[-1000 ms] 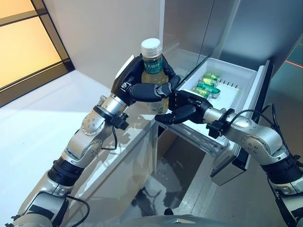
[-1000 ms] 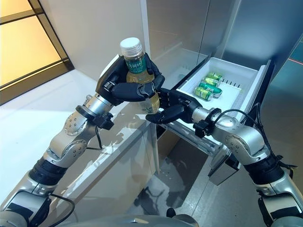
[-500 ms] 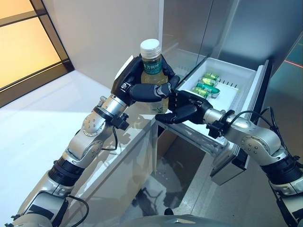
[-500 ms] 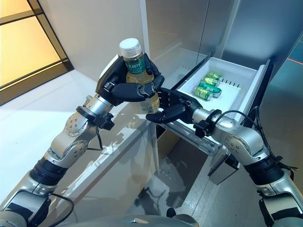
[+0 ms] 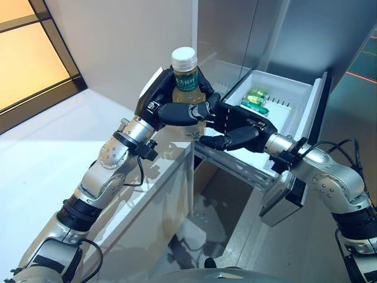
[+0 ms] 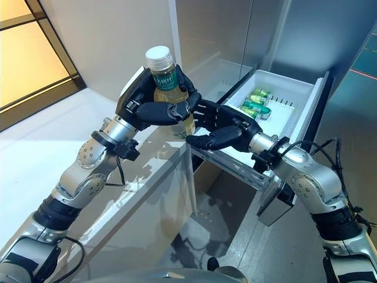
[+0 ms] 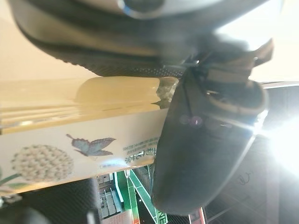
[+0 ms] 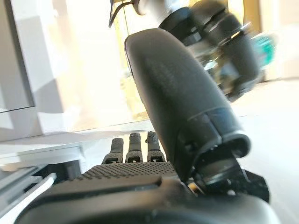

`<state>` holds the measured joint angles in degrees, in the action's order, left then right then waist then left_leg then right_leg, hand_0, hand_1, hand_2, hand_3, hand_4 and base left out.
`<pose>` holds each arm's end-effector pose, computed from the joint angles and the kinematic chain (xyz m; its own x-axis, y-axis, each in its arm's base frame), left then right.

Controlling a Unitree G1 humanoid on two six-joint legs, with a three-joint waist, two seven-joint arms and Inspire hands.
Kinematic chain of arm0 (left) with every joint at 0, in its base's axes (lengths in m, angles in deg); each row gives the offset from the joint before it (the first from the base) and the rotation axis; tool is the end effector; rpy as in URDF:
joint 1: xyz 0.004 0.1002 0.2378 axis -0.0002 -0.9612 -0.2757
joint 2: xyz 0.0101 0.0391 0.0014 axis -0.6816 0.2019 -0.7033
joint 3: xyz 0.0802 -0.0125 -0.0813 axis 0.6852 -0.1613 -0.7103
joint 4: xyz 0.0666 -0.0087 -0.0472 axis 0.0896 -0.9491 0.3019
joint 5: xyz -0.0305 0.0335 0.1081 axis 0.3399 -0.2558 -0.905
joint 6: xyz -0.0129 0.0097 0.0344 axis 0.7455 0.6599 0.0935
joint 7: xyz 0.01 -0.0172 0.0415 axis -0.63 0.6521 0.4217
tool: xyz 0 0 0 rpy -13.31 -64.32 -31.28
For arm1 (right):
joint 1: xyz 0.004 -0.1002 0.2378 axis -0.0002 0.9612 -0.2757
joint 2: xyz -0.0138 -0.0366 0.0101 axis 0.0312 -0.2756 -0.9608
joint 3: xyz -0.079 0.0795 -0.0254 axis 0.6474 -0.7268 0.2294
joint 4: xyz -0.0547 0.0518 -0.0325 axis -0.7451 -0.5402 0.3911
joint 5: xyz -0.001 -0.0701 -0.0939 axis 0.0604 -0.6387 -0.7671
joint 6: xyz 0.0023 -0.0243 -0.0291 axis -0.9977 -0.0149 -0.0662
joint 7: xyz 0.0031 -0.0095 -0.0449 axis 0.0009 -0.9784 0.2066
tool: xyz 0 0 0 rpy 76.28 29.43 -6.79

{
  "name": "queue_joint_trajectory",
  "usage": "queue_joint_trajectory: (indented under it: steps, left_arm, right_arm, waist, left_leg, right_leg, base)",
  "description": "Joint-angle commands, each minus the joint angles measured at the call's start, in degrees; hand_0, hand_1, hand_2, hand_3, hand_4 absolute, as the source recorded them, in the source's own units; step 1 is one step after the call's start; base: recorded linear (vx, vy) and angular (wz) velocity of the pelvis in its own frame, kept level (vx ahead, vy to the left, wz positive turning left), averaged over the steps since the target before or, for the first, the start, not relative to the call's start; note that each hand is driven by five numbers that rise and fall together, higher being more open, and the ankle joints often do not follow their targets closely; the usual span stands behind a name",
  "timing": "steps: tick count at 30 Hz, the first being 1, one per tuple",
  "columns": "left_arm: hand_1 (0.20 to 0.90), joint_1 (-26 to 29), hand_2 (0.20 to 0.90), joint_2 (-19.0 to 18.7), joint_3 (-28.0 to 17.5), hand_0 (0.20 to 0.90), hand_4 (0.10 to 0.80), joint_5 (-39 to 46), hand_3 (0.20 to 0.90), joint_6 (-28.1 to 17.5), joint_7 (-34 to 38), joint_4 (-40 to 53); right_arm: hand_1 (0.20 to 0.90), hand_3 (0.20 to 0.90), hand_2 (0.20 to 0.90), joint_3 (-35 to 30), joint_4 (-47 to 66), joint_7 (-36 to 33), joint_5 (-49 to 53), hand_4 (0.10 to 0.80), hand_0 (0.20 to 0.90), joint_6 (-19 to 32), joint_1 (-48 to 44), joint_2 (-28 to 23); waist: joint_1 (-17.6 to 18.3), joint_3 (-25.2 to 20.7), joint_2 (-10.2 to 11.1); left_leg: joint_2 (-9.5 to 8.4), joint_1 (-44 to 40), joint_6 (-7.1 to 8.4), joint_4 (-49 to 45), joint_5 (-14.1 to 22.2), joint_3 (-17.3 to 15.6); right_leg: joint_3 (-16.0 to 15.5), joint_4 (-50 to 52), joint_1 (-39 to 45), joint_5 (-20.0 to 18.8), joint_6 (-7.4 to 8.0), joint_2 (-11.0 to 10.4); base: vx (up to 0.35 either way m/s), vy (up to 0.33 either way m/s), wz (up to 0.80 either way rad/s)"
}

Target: Put drinks into fridge and close the fridge

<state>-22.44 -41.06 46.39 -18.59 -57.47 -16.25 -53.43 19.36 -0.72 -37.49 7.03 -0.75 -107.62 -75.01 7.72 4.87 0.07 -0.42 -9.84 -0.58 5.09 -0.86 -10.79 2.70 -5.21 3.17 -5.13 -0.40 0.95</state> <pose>0.2628 0.1599 0.1736 0.7050 -0.5305 0.4706 0.5398 0.8318 0.1290 0.2541 -0.2025 0.1751 0.7330 0.6802 0.0023 -0.6800 0.7326 0.0289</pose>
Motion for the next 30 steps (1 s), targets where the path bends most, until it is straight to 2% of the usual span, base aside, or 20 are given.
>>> queue_joint_trajectory:
  steps: [1, 5, 13, 18, 30]
  left_arm:
    - [0.300, 12.80, 0.300, 1.69, -5.30, 0.300, 0.100, -0.78, 0.200, -8.15, 3.30, -3.75]
    - [0.300, 12.97, 0.300, 1.65, -5.42, 0.300, 0.100, -1.28, 0.200, -8.26, 3.79, -3.83]
    - [0.300, 13.40, 0.300, 1.50, -5.17, 0.300, 0.100, -3.07, 0.200, -8.97, 5.27, -3.83]
    - [0.300, 14.08, 0.300, 1.78, -3.58, 0.300, 0.100, -2.85, 0.200, -9.56, 5.57, -3.35]
    - [0.300, 14.10, 0.300, 7.10, 3.48, 0.300, 0.100, 2.53, 0.200, -9.52, 0.61, 1.94]
  right_arm:
    - [0.900, 0.900, 0.900, -5.04, 3.04, 0.38, -1.22, 0.800, 0.900, 8.33, -1.75, 0.50]
    - [0.900, 0.900, 0.900, -5.98, 2.55, 0.14, -1.30, 0.800, 0.900, 8.10, -1.70, -0.45]
    - [0.900, 0.900, 0.900, -4.78, 3.80, 2.37, 4.08, 0.800, 0.900, 3.49, -1.75, -0.96]
    - [0.900, 0.900, 0.900, -1.33, 4.81, 4.07, 5.65, 0.800, 0.900, -0.37, -1.59, -0.60]
    - [0.900, 0.900, 0.900, 9.86, 3.74, 0.16, 5.70, 0.800, 0.900, 0.58, -5.93, 3.01]
  waist:
    - [2.71, -7.64, 1.55]
    - [3.05, -7.55, 1.56]
    - [3.32, -7.24, 1.83]
    - [3.24, -7.04, 2.04]
    - [1.11, -6.47, 2.83]
  left_leg:
    - [-1.02, 2.63, -0.23, -0.09, 1.51, 0.00]
    - [-1.30, 2.59, -0.44, -0.09, 1.65, -0.28]
    - [-1.78, 2.63, -0.83, -0.09, 1.75, -0.69]
    - [-1.89, 2.72, -0.94, -0.09, 1.66, -0.80]
    - [-2.24, 2.98, -1.27, -0.09, 1.15, 2.20]
  right_leg:
    - [-1.14, 0.69, 0.64, -0.15, 5.41, -3.65]
    - [-0.57, 0.78, 0.25, -0.49, 5.67, -3.80]
    - [-0.08, 1.38, -0.61, -0.88, 6.12, -4.23]
    - [-0.04, 1.58, -0.98, -1.03, 6.30, -4.41]
    - [-0.47, 1.06, -0.08, -1.09, 5.84, -4.22]
  base:
    - [-0.027, 0.058, -0.10]
    - [-0.021, 0.040, -0.14]
    - [-0.018, 0.023, -0.07]
    - [-0.018, 0.009, -0.08]
    - [0.000, 0.000, 0.00]
